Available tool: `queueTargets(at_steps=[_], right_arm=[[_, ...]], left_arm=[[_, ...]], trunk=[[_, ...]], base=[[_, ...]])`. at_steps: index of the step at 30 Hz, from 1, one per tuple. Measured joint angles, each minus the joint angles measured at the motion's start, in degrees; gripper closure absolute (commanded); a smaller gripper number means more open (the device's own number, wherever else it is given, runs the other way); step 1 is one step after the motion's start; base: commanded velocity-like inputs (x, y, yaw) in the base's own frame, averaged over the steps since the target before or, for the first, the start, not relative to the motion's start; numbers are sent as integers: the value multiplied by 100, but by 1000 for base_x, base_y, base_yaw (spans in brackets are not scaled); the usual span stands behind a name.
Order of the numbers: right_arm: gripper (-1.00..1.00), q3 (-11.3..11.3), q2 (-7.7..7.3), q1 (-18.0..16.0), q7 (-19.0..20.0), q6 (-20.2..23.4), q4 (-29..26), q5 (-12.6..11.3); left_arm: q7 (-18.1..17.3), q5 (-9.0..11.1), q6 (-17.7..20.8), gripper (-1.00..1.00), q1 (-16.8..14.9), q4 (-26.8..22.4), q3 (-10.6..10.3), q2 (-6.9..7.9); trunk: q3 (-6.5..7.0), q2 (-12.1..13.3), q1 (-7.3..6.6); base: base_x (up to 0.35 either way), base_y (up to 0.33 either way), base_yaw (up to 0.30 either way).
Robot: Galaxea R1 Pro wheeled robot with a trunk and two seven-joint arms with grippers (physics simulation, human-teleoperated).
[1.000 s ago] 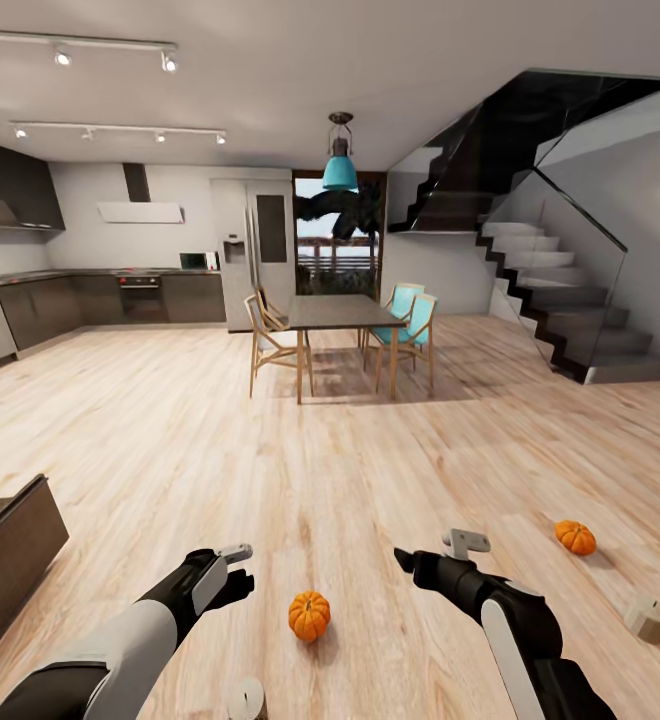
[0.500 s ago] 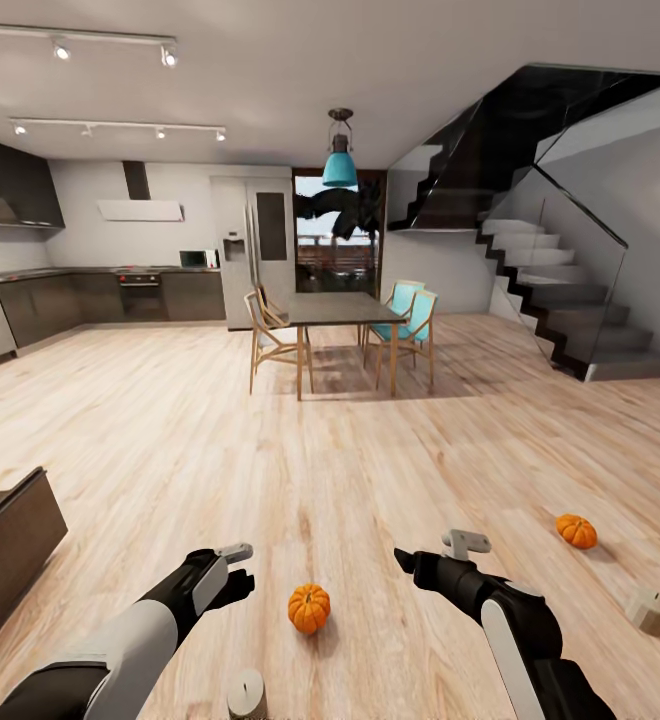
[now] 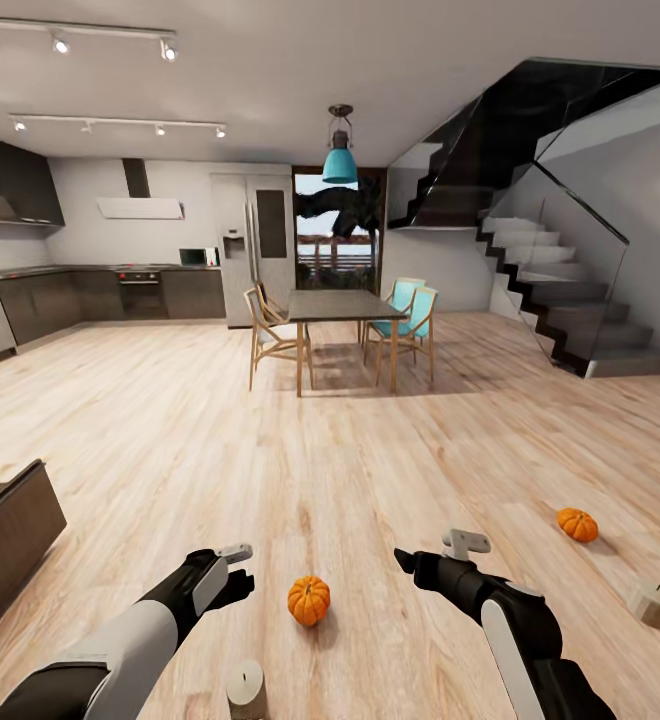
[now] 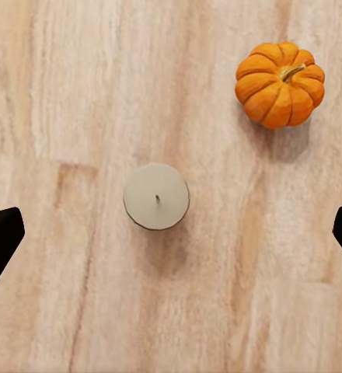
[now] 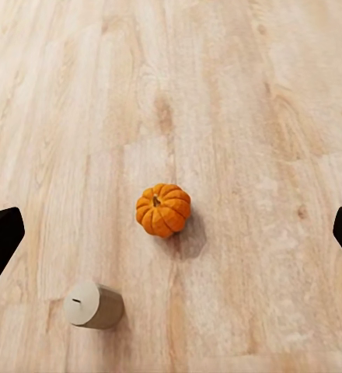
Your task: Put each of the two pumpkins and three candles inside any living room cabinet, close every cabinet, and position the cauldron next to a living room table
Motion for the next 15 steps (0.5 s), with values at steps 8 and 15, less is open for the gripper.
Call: queueTargets(at_steps=[8,15], right_arm=[[-100,0,0,3,0,-1,3,-3],[-100,0,0,0,-3,4,4,-6]], left_arm=[[193,4,-20,-100,2,-1,-2,-15],[219,4,-22,-100,4,-1,-3,-17]], trunk=[[-144,-321,176],[-269,-602,330]], base=[[0,0,0],[0,0,-2]])
